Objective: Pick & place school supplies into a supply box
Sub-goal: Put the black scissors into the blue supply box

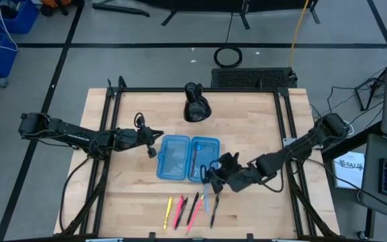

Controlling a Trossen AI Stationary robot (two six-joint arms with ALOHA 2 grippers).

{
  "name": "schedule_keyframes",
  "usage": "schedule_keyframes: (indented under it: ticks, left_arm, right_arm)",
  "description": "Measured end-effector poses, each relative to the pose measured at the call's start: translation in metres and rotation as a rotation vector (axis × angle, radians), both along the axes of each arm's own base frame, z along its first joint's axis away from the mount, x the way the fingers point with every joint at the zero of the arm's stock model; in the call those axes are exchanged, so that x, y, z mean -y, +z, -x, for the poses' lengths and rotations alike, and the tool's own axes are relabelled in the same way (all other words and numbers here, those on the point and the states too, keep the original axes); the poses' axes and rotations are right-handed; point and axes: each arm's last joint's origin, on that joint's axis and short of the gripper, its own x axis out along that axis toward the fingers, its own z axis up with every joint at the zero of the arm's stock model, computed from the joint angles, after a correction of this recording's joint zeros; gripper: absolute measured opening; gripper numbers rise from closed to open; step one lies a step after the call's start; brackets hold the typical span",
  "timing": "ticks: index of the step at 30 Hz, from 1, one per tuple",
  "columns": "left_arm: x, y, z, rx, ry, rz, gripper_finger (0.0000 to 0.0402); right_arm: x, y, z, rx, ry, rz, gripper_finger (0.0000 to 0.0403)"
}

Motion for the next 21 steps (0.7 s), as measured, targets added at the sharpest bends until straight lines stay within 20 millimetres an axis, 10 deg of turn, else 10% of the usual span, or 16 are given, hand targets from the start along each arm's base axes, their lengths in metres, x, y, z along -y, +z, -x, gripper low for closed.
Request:
schedule_keyframes:
  ticks: [21]
  left_arm:
    - [0.0,-0.004,0.002,-0.047,0.002,-0.008,0.0031]
  right_arm:
    - [0.124,-0.003,-0.024,-0.142,-0.099,-0.094,0.0008]
